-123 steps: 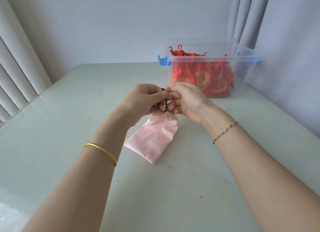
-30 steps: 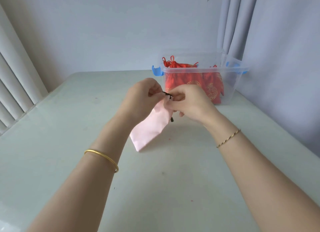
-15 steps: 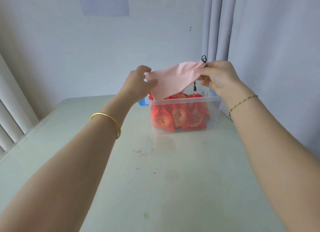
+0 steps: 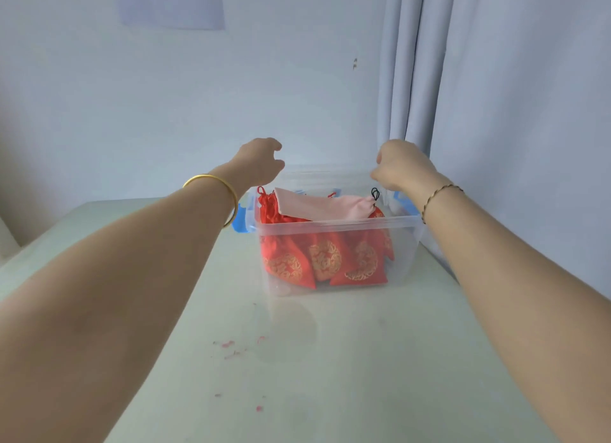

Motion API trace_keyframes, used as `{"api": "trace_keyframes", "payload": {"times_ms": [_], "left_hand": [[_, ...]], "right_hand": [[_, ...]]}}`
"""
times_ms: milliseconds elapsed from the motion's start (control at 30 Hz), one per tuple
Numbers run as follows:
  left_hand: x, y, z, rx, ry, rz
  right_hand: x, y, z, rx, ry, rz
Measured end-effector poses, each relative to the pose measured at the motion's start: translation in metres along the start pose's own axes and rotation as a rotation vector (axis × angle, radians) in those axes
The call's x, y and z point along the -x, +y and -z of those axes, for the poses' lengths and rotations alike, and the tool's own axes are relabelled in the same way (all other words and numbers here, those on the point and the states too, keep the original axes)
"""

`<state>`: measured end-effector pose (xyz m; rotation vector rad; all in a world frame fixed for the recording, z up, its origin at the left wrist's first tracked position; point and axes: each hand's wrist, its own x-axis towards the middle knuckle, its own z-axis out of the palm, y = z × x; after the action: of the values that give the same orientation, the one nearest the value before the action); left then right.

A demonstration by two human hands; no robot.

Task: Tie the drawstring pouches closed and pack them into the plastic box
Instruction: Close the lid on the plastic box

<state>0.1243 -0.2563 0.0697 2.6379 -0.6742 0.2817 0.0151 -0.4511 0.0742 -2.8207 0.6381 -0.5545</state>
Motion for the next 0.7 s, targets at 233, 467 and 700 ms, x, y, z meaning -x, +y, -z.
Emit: {"api": "trace_keyframes", "payload": {"times_ms": [233,467,700], "left_hand": [[-0.027,-0.004,-0.016,-0.132,-0.127,0.002],[-0.035,-0.007,-0.024,-0.102,-0.046,-0.006],[-0.019,-0.004,-0.002,0.049,0.222,-0.035]], "right_hand": [[-0.006,0.029,-0.001,-0.083,0.143,-0.048],[-0.003,0.037,-0.002,-0.143,0.164,-0.100],[0.004,0.039,-0.005,-0.355,0.303,-0.075]]}}
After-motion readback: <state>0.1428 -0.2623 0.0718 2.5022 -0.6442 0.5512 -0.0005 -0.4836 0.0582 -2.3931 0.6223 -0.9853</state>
